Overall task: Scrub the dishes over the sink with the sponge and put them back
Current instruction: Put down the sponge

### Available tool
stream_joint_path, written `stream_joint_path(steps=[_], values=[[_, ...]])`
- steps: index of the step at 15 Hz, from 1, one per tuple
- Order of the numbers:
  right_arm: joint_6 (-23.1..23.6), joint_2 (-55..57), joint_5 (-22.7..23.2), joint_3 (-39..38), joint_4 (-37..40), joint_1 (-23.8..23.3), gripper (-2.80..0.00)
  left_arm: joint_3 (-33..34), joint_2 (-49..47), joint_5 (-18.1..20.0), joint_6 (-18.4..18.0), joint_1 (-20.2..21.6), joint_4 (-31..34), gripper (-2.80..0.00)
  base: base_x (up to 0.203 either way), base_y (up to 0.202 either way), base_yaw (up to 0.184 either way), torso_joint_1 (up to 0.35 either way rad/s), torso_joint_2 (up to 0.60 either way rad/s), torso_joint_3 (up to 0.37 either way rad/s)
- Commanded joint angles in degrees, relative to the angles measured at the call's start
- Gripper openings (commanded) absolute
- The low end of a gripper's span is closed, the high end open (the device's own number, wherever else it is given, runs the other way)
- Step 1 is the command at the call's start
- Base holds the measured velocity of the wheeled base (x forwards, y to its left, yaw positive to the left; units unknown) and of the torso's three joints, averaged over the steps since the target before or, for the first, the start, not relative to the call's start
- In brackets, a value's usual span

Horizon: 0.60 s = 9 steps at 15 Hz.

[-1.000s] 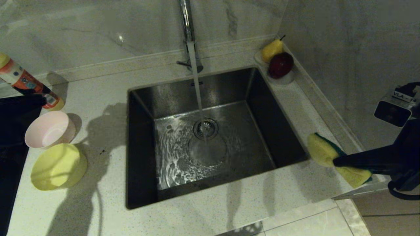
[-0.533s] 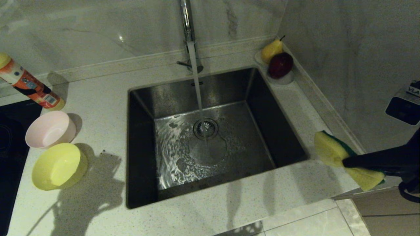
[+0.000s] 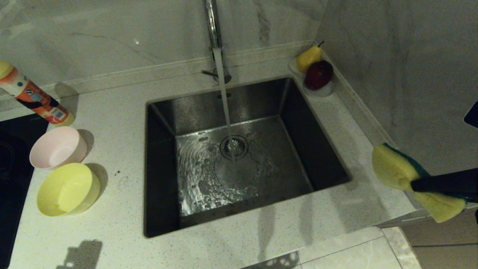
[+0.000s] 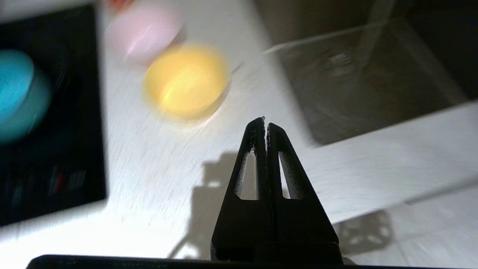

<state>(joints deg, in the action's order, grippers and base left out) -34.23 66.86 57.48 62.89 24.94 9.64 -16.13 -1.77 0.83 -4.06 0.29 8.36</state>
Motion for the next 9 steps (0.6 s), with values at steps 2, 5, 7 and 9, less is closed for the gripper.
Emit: stream_joint_path(steps=[2, 5, 7, 9], values=[[-0.16, -1.27, -0.42, 0.07, 0.11, 0.03, -2.80, 14.50, 1.76, -1.41, 1.01, -0.03, -11.94, -2.80, 0.000, 0.000, 0.000, 0.000, 0.00, 0.000], [0.65, -1.82, -0.79, 0.39, -0.16, 0.03, -2.80, 18.42, 1.77, -1.96, 2.06, -0.03, -17.28, -2.80, 0.000, 0.000, 0.000, 0.000, 0.00, 0.000], [1.38, -1.72, -2.13, 0.49, -0.24, 0.11, -2.80, 18.42, 1.77, -1.87, 1.59, -0.03, -15.48, -2.80, 0.000, 0.000, 0.000, 0.000, 0.00, 0.000], [5.73, -1.39, -7.28, 0.74, 0.09, 0.11, -2.80, 18.42, 1.77, -1.70, 1.16, -0.03, -15.04, -2.80, 0.000, 0.000, 0.000, 0.000, 0.00, 0.000]])
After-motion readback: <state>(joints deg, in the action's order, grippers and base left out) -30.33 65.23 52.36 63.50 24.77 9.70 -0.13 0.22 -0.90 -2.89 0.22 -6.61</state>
